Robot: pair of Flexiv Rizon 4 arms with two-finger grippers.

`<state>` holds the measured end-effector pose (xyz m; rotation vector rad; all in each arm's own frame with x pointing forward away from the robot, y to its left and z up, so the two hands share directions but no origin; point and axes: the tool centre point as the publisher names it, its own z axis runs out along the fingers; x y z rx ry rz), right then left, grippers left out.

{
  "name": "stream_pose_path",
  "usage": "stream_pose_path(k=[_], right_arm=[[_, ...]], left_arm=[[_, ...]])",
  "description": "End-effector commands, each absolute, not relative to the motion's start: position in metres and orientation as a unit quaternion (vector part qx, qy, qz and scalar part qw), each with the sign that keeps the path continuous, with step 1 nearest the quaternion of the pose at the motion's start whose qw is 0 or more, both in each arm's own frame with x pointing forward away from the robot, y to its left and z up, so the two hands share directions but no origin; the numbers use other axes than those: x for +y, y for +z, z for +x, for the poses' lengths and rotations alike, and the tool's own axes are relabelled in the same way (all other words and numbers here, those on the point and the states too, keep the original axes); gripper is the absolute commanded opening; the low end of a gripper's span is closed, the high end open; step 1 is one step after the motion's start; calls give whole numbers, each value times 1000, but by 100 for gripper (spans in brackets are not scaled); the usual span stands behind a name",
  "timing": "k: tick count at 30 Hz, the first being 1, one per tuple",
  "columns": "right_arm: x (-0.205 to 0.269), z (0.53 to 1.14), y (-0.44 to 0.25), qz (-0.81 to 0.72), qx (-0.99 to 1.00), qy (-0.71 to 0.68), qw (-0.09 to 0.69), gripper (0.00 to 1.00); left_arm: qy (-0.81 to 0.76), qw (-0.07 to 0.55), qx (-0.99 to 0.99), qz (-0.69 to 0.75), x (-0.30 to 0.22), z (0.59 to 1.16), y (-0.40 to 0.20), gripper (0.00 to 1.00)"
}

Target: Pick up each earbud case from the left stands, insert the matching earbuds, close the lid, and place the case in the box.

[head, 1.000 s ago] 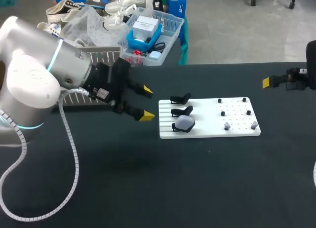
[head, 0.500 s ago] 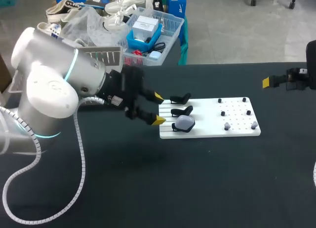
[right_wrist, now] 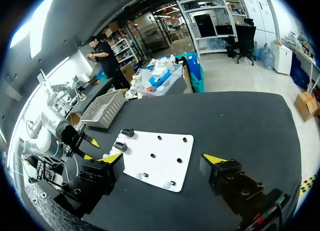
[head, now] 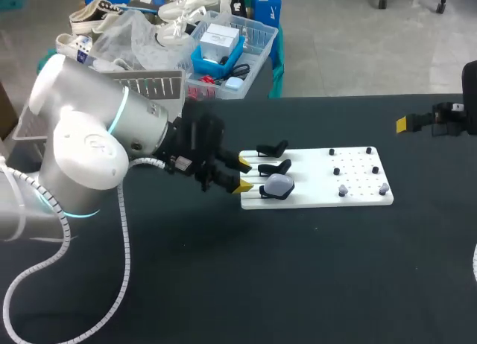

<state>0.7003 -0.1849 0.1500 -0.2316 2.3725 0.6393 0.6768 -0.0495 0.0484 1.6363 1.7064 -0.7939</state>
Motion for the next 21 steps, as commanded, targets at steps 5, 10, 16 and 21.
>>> stream_pose_path(k=[5,10,16,21], right_arm=[[-185,701,150,-89,907,245,330,100],[-185,701,150,-89,907,245,330,100],[-185,701,150,-89,907,245,330,100],[-185,701,150,-89,907,245,330,100]], left_arm=[[-294,321,654,618,-57,686,40,50],[-289,326,655,618,-60,687,35,53],[-290,325,656,616,-64,686,32,48],[-294,325,655,616,-67,684,32,48]])
